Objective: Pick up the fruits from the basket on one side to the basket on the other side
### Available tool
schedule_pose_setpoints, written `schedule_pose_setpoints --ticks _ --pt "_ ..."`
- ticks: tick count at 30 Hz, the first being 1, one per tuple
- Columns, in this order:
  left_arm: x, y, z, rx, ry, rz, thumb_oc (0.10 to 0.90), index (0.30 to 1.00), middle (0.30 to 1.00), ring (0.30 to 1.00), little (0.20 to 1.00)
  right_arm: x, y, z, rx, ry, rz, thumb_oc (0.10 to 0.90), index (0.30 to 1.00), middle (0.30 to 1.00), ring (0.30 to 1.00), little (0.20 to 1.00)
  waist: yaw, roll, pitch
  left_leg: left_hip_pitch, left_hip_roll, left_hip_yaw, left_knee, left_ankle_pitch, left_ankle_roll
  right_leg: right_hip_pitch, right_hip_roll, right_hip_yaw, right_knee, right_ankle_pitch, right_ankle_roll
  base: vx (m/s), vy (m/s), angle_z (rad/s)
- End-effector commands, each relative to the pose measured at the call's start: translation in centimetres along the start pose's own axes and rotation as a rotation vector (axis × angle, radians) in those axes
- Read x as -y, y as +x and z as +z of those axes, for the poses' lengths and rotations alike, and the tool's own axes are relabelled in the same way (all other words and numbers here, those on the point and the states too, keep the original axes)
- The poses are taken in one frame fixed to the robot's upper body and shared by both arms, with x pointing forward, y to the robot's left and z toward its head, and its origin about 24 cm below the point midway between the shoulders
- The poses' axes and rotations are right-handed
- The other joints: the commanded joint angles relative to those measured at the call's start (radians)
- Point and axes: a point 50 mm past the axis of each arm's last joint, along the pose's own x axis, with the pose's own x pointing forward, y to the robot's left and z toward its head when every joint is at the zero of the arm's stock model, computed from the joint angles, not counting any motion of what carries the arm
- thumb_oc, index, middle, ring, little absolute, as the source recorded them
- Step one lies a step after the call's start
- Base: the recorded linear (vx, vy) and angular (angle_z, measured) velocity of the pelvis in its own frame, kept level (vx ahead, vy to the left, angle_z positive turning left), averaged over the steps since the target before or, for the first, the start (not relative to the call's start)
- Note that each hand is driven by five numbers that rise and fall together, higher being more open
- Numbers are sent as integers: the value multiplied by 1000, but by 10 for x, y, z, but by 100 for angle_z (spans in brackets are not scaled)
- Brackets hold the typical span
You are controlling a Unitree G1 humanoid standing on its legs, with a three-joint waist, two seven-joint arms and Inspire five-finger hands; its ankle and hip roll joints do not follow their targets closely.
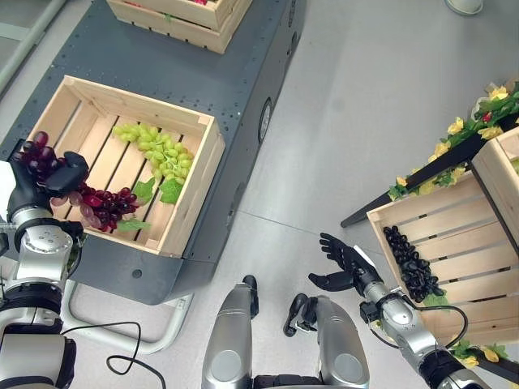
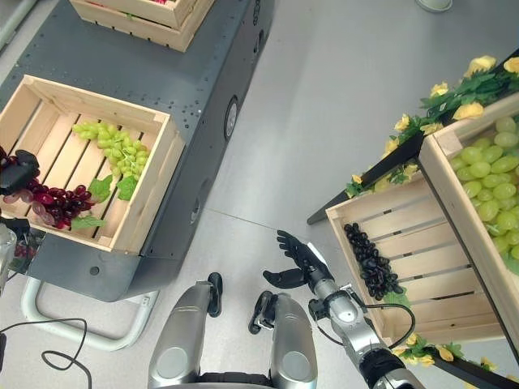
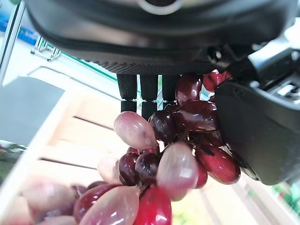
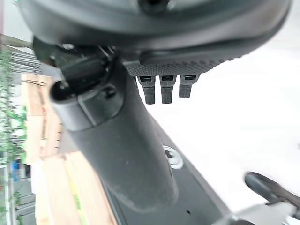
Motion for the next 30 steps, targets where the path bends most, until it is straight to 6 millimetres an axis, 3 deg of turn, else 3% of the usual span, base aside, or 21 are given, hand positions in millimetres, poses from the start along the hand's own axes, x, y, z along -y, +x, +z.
schedule_pose_setpoints --ticks 1,13,19,26,30 --pt "-26 6 37 195 -202 99 400 300 300 300 300 -3 -5 13 121 36 -60 800 900 900 900 900 -9 75 -174 165 -55 4 -163 -63 37 67 -37 16 -131 140 72 37 -69 5" --pt "-6 2 72 334 -324 -48 400 300 300 300 300 -22 1 49 294 24 14 800 900 900 900 900 -10 106 -322 339 -83 -40 -410 15 -8 279 60 26 -470 194 73 71 -98 2" --pt "18 -1 103 418 -326 -276 400 300 300 300 300 -26 12 90 446 6 89 800 900 900 900 900 -3 114 -382 381 -86 -59 -504 68 -18 334 81 16 -578 240 67 -7 -110 6" --pt "19 2 147 533 -291 -430 400 300 300 300 300 -30 21 141 588 -43 150 800 900 900 900 900 3 123 -421 410 -87 -67 -589 107 -29 370 95 22 -684 294 79 -21 -98 0" --pt "22 2 184 612 -290 -484 400 300 300 300 300 -35 31 177 641 -28 193 800 900 900 900 900 4 130 -442 423 -91 -75 -645 132 -36 386 105 28 -746 328 88 -41 -88 -6"
